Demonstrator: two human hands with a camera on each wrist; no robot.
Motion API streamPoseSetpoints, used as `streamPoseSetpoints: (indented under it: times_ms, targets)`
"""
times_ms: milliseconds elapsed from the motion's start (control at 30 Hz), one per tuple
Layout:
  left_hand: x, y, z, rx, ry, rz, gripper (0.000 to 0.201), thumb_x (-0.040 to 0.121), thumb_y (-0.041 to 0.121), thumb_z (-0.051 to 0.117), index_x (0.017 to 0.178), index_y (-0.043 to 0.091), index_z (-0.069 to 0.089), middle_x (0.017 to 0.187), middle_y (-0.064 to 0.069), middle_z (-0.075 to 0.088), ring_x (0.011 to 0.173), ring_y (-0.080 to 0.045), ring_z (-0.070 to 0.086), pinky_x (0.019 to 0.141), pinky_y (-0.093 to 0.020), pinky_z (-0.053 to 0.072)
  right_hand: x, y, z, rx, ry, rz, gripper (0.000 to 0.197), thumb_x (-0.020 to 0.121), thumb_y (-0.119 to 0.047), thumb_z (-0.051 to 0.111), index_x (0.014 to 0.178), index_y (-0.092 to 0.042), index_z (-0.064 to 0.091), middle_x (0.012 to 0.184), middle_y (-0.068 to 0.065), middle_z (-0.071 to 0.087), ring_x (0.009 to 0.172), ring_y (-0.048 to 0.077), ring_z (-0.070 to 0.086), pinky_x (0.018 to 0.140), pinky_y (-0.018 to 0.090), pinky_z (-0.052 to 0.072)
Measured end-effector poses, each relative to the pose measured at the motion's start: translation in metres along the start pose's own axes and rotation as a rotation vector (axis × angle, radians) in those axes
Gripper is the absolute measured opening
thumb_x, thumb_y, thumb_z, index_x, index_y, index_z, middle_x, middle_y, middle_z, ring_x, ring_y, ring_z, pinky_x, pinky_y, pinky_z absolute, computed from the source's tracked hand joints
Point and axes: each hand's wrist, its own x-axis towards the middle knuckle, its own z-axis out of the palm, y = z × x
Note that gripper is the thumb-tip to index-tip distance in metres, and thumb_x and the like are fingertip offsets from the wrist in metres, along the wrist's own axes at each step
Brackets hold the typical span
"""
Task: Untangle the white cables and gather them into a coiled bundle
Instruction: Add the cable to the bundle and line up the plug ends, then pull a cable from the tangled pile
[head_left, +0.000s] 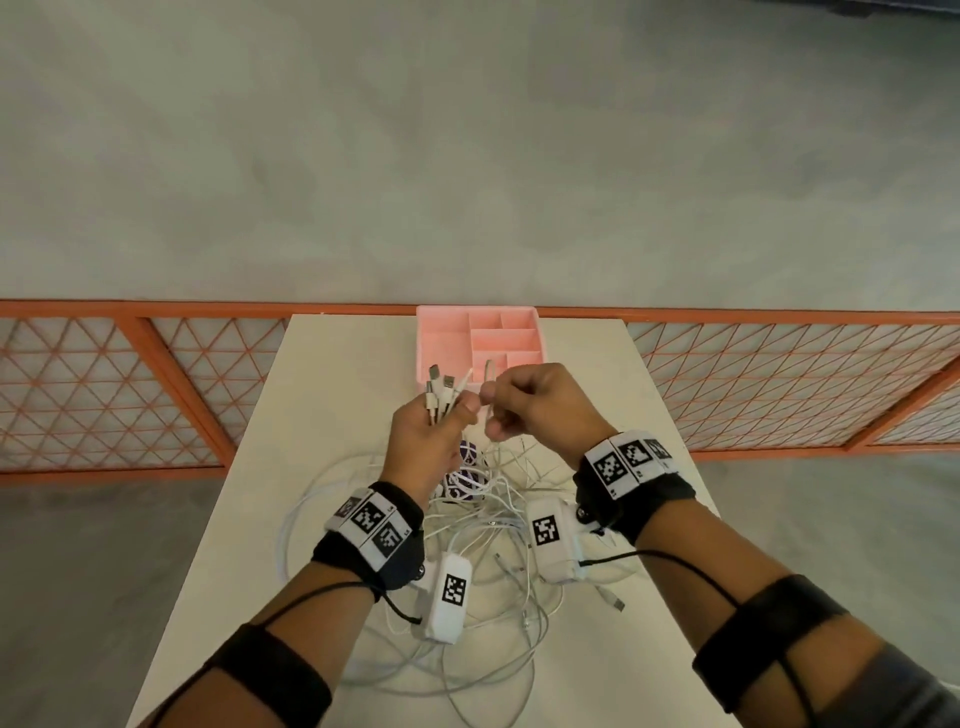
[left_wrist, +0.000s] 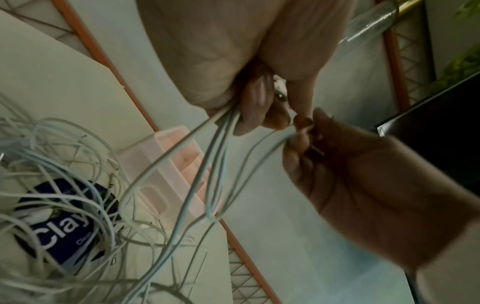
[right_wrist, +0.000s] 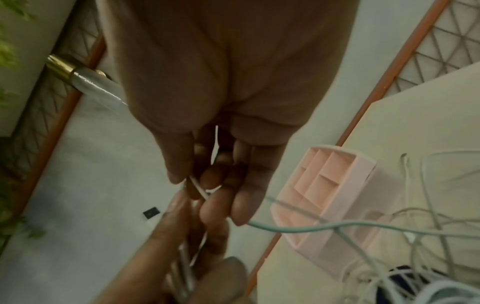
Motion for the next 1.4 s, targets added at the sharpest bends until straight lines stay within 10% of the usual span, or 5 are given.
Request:
streamPoseSetpoints:
  times_ms: [267,567,800,1000,1400]
  targets:
    - [-0.005,0.004,-0.001,-0.015,-0.107,0.01,0.01,0.094,0.011,0.066,0.084,0.011,0.066,0.052,0.008,0.048,0.043,-0.009,0.023,0.043,-0.02,0.022,0.0,-0.001,0.005,0.125,0.02,-0.051,0.015,0.094,-0.011,0.064,0.084,-0.001,0.066,0.068,0.015,0.062,0.061,0.028,0.063,0.068,0.041,0.058]
    - [0.008,0.012,-0.014,-0.233,0.06,-0.085,0.009,0.094,0.008,0.065,0.086,0.011,0.063,0.07,-0.003,0.042,0.041,-0.006,0.024,0.038,-0.02,0.022,-0.011,0.083,-0.001,-0.365,-0.081,0.051,0.004,0.088,-0.018,0.071,0.086,-0.015,0.071,0.075,0.0,0.07,0.061,0.017,0.066,0.059,0.021,0.048]
    - [0.005,0.012,-0.022,-0.306,0.119,-0.125,0.013,0.095,0.006,0.062,0.083,0.011,0.062,0.074,-0.003,0.052,0.04,-0.005,0.024,0.038,-0.019,0.019,-0.012,0.113,-0.012,-0.286,0.303,0.019,0.008,0.089,-0.014,0.07,0.084,-0.019,0.07,0.097,0.002,0.062,0.07,0.02,0.065,0.06,0.016,0.048]
    - [0.013,0.024,-0.032,-0.404,0.172,-0.068,0.016,0.098,0.006,0.058,0.083,0.012,0.06,0.073,0.001,0.054,0.04,-0.003,0.024,0.037,-0.017,0.02,-0.022,0.142,-0.031,-0.737,0.162,0.193,0.006,0.09,-0.02,0.066,0.087,-0.015,0.068,0.093,0.0,0.064,0.083,0.015,0.059,0.064,0.018,0.038]
    - [0.009,0.005,-0.013,-0.092,0.192,-0.008,0.02,0.084,0.008,0.077,0.076,0.018,0.061,0.063,0.004,0.05,0.043,-0.008,0.03,0.04,-0.02,0.027,0.001,0.012,-0.03,0.096,0.253,-0.016,0.015,0.094,-0.006,0.061,0.085,0.005,0.066,0.076,0.022,0.066,0.062,0.029,0.065,0.06,0.033,0.059]
